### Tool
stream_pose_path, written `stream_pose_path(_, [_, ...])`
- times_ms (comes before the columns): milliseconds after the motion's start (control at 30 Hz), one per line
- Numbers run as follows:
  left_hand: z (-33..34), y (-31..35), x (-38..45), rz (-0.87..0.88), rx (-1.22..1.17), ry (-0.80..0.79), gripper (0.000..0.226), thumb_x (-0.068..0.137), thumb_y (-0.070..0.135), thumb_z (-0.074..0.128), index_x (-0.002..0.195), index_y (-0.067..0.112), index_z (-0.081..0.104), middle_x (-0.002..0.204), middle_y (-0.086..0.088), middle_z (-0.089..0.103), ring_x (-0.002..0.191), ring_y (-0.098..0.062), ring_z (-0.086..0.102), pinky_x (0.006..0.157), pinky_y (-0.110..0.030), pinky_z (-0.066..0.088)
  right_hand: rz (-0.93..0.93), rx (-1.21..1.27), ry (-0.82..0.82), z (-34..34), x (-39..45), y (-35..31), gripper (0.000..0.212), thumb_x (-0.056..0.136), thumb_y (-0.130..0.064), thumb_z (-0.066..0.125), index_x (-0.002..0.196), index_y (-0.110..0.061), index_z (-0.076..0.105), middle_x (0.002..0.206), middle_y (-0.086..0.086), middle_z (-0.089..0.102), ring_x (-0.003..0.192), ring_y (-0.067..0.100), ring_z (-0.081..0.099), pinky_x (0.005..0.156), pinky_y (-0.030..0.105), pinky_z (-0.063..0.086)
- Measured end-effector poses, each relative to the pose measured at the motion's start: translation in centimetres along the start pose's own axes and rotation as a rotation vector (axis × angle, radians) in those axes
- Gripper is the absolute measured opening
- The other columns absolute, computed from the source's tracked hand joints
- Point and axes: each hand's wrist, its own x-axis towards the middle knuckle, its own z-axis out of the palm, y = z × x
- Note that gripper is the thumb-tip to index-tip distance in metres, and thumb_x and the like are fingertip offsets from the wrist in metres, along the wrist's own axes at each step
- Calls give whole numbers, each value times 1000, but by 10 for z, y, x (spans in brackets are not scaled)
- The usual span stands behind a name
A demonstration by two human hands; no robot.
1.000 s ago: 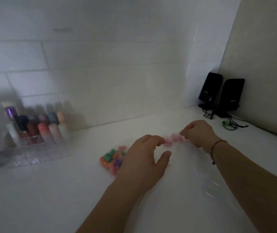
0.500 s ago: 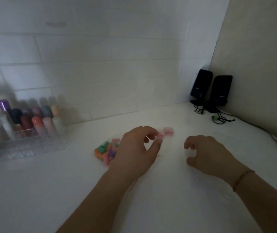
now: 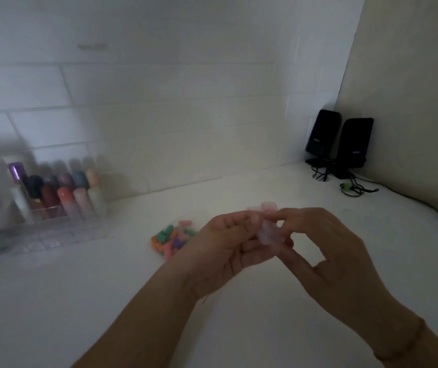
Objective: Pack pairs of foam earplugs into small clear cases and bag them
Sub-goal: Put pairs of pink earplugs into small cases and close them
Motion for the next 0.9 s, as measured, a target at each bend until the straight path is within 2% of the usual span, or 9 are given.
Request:
stream_pose_path(67, [1,-2,2,5,-119,-7,44,90,19,55,123,-9,57,109,-26,67,96,-29,70,81,-29,58,-4,-15,63,3,-3,-3,11,89,-25,63,97,-18,66,108,-11,67,96,1,61,83,14,47])
stream_pose_path(167, [2,-5,5,7,-210,-12,49,86,20,59,123,-12,54,113,-26,65,96,-25,70,81,-27,58,84,25,126,5,-5,-8,13,90,-28,60,97,-19,66,103,-17,66,85,-5,59,67,3,42])
stream_pose_path(300, [0,-8,7,21,-229,5,38,86,15,60,114,-10,62,109,-24,67,94,-25,71,78,-26,58,145,59,141,7,-7,-9,12,89,-27,59,92,-17,66,99,-17,67,80,-1,62,61,-3,36])
stream_pose_path(467, [1,-11,7,38,-187,-12,58,66,23,86,107,-10,64,104,-23,70,92,-25,72,77,-26,57,185,24,146,8,-9,-9,16,90,-28,57,87,-16,67,95,-20,66,72,7,64,61,1,38])
stream_pose_path(633, [5,-9,8,72,-146,11,51,65,25,88,103,-4,70,103,-21,71,91,-24,72,74,-26,58,146,-21,134,7,-9,-5,18,91,-29,57,91,-14,67,93,-9,69,76,8,63,67,7,42])
stream_pose_path(700, [7,-9,8,113,-74,59,42,67,20,83,101,1,69,101,-21,71,89,-27,71,71,-27,59,82,-89,139,6,-9,-5,24,88,-35,62,100,-14,66,100,-6,68,90,7,62,76,15,48])
stream_pose_path(767, [9,-10,8,160,-15,75,45,65,16,84,104,2,67,98,-20,71,88,-28,71,73,-30,60,15,-209,164,6,-7,-4,29,86,-34,68,104,-12,68,102,-1,67,94,16,61,79,25,49])
stream_pose_path(833, [11,-10,8,185,-26,45,55,62,22,89,109,3,66,101,-19,70,91,-27,70,76,-34,59,-23,-273,206,6,-5,-4,22,88,-27,67,102,-11,72,100,2,68,91,23,60,80,28,48])
stream_pose_path(900, [13,-9,6,143,-75,3,62,67,38,85,113,2,65,106,-20,69,97,-29,69,79,-33,58,-17,-191,237,4,-6,-6,19,87,-21,68,104,-16,72,104,-7,67,93,20,60,84,26,46])
